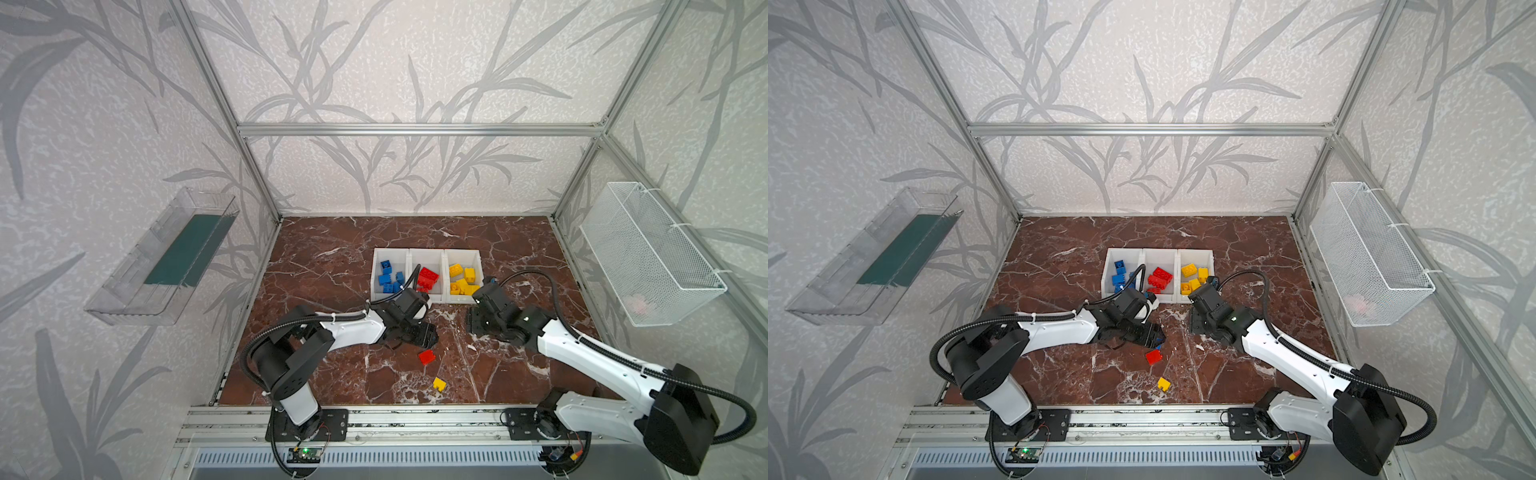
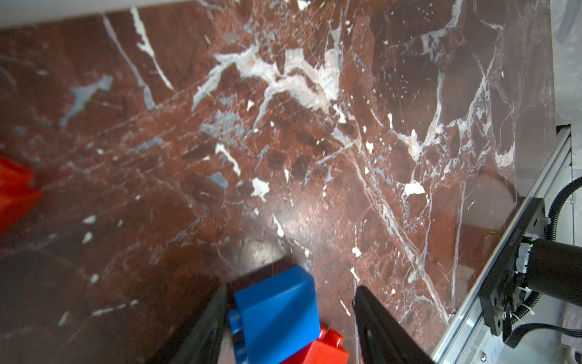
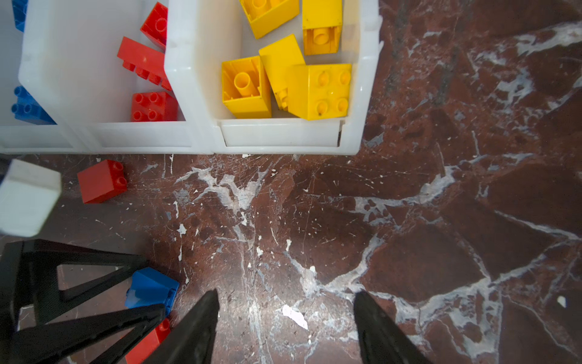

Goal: Sort the legos into containers by color
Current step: 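Lower the left gripper onto a loose blue brick while the right arm withdraws, then grasp the blue brick with the left gripper and lift it toward the bin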

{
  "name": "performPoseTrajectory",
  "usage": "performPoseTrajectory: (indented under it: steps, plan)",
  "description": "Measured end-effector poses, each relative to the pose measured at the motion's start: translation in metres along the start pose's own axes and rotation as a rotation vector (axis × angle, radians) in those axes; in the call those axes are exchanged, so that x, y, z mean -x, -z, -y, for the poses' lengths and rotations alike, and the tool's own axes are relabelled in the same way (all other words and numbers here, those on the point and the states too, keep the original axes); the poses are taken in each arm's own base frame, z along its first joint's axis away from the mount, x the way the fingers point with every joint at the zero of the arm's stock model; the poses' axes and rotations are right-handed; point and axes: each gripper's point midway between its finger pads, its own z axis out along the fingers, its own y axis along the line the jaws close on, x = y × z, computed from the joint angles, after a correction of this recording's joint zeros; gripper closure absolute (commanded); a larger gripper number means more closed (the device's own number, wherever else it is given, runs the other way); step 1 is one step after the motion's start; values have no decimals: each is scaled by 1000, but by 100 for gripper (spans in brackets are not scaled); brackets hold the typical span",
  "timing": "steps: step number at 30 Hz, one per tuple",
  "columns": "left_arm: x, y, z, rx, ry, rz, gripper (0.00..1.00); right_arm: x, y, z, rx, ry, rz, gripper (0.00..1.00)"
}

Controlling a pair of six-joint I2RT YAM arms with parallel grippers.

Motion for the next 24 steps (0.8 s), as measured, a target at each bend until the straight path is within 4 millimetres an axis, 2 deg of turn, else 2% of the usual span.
performPoseTrajectory:
  steps: [4, 13, 24]
  plan:
    - [3, -3, 1, 31, -38, -17, 35, -1, 1, 1, 2, -4, 3, 31]
    - [-10, -8, 9, 132, -167, -88, 36, -13, -3, 10, -15, -13, -18, 31]
    - [-9, -12, 5, 229, -230, -128, 44, -12, -2, 12, -21, -18, -7, 31]
